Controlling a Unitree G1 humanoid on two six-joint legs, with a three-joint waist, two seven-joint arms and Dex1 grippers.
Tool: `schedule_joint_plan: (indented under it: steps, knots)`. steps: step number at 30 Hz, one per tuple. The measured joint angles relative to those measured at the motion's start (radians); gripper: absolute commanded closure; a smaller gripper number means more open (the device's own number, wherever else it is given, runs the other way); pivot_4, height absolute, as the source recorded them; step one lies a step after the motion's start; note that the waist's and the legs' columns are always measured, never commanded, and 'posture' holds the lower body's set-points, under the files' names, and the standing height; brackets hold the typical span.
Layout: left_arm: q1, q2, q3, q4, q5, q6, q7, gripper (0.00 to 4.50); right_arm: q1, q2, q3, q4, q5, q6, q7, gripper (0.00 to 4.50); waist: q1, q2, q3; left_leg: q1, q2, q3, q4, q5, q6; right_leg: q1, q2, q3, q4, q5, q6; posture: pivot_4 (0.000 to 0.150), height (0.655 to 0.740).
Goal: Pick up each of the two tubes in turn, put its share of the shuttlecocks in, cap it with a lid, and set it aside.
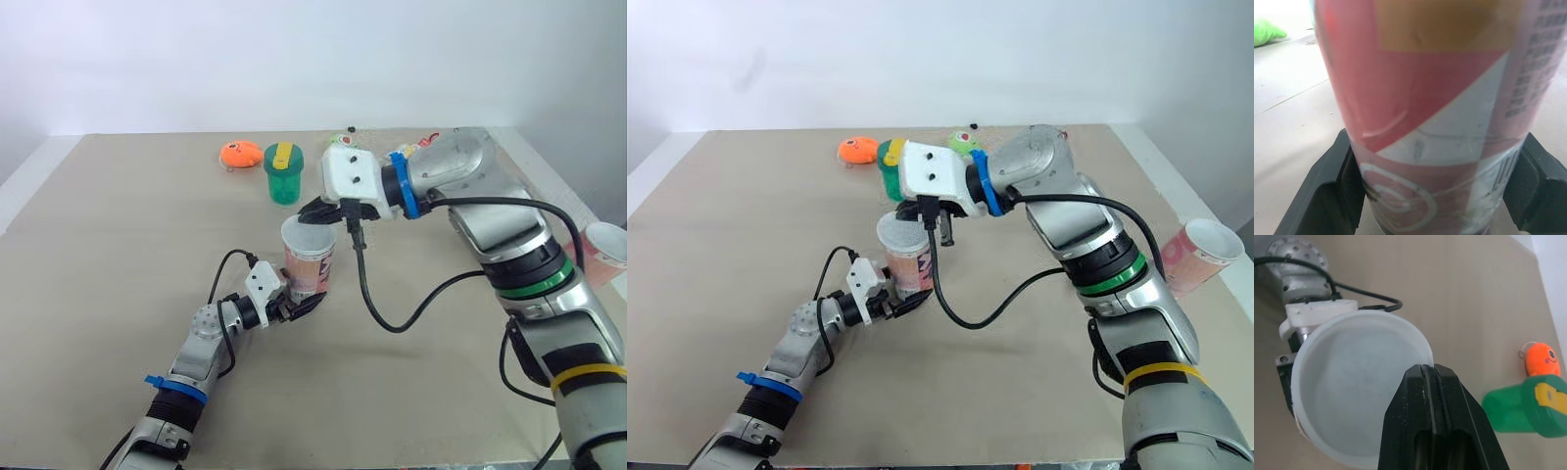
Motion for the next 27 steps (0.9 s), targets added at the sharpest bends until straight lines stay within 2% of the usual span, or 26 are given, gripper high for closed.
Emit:
schedule_joint_plan:
  steps: [27]
  knots:
    - [0.008,-0.002,-0.003,-0.018,0.0,0.016,0.012,1.33,-0.004,0.009,0.004,0.0,-0.111,-0.093,0.032,4.48,0.0,0.0,0.0,-0.001,-0.002,-0.007,-0.002,0.0,0.0,0.001,-0.003,-0.006,0.0,-0.003,-0.002,0.15,0.74]
